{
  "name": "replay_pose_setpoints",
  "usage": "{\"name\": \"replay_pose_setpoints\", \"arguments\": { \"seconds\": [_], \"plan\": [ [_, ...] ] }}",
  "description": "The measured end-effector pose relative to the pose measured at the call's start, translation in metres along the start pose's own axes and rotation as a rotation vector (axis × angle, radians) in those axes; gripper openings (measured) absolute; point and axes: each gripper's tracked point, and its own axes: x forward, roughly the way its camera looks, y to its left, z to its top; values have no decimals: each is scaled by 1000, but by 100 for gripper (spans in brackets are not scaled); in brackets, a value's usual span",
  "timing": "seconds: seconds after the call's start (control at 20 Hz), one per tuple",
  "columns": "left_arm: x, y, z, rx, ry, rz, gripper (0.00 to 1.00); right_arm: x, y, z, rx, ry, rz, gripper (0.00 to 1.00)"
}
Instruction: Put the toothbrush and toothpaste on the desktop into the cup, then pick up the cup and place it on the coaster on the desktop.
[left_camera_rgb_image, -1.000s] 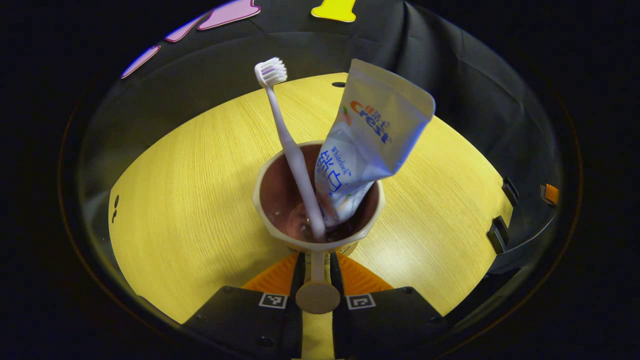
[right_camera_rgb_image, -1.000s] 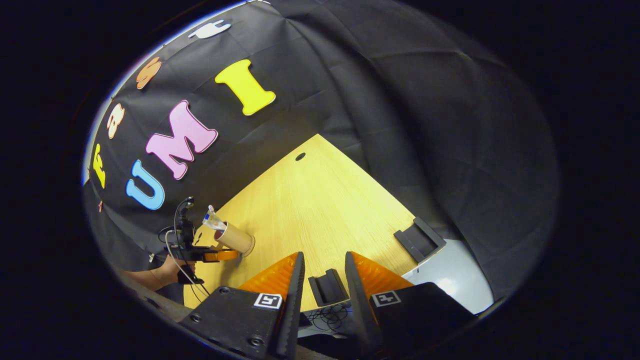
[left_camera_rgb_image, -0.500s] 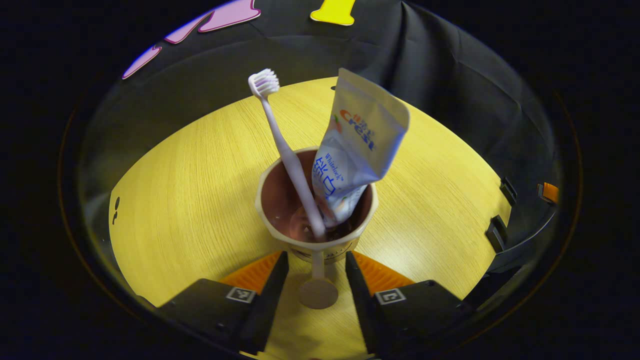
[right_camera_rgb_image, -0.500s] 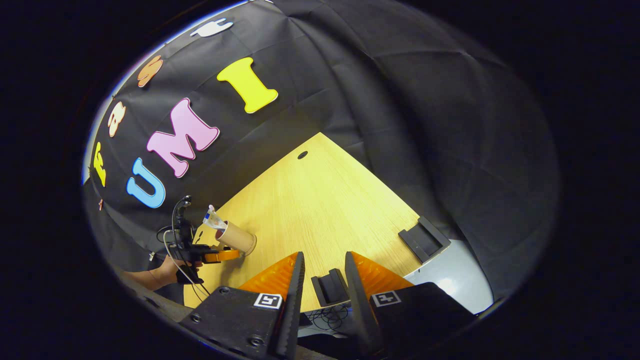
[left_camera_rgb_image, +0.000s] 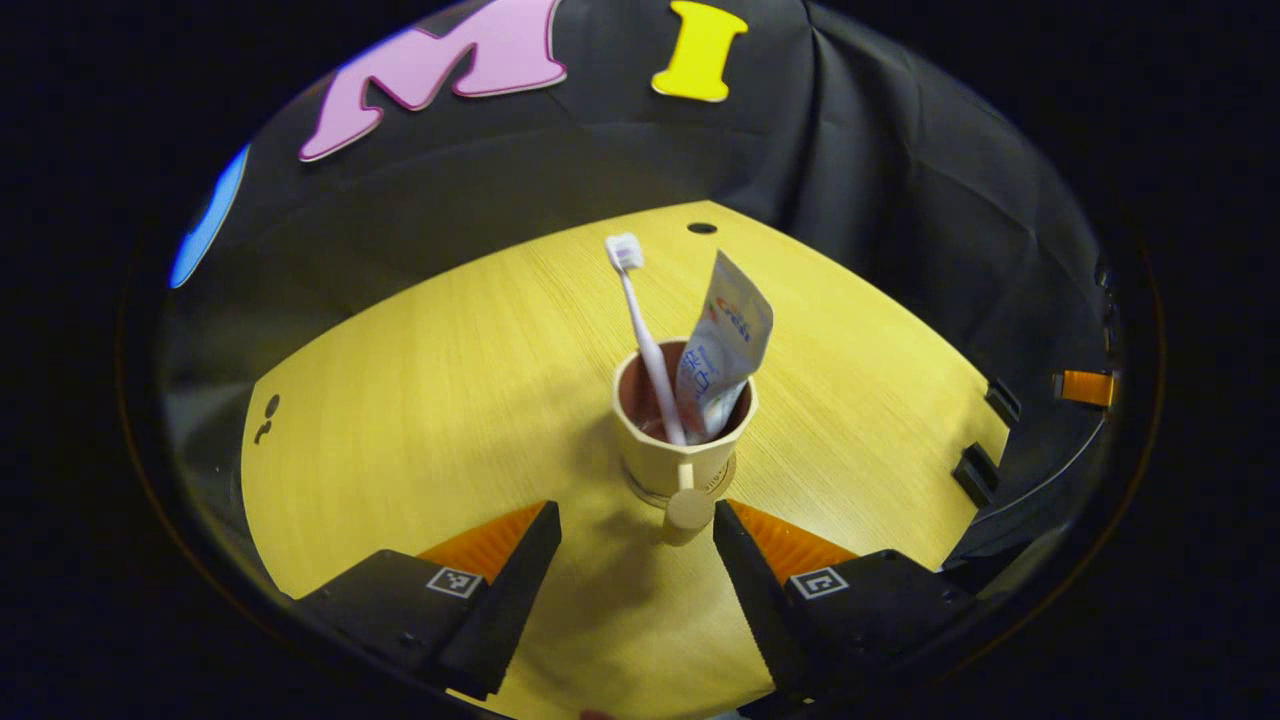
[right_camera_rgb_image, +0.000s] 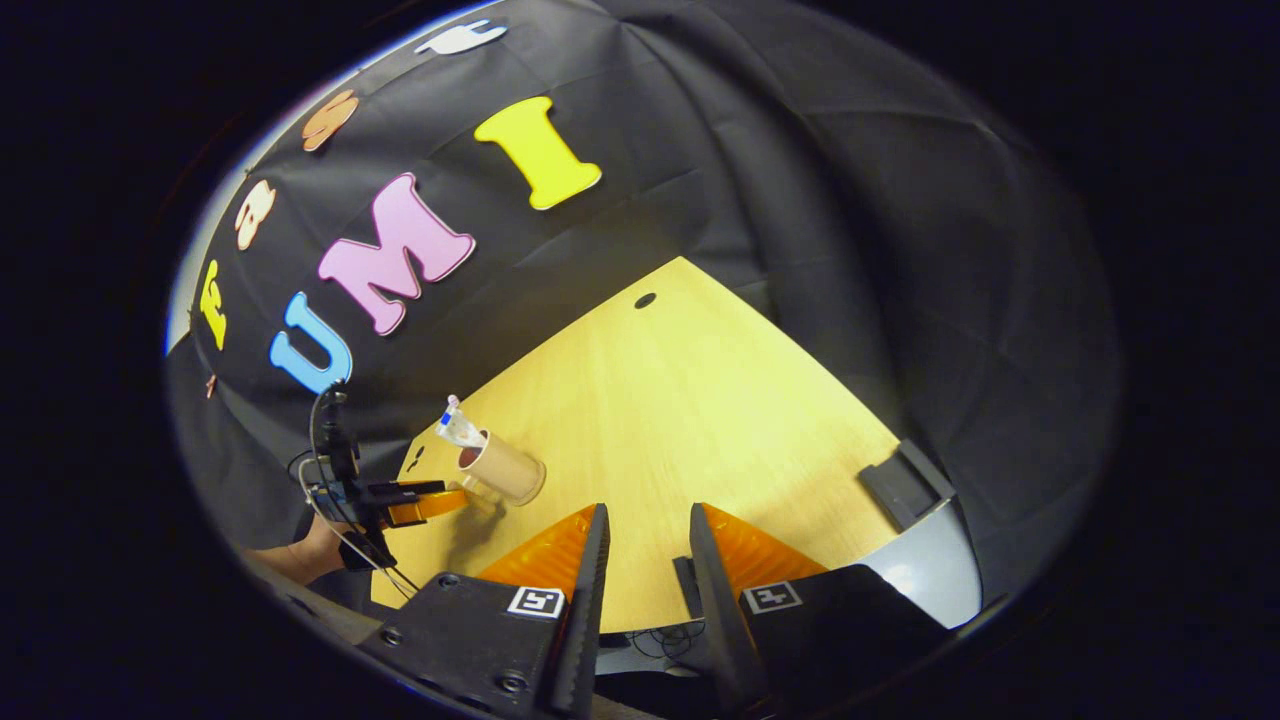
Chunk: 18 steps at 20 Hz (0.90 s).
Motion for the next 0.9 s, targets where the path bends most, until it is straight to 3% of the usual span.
{"name": "replay_pose_setpoints", "arguments": {
  "seconds": [0.45,0.9],
  "plan": [
    [-106,45,3,-102,-185,14,95,39,112,-6,-141,49,153,50],
    [-148,65,-21,-189,-243,44,95,61,206,-26,-266,80,281,50]
  ]
}}
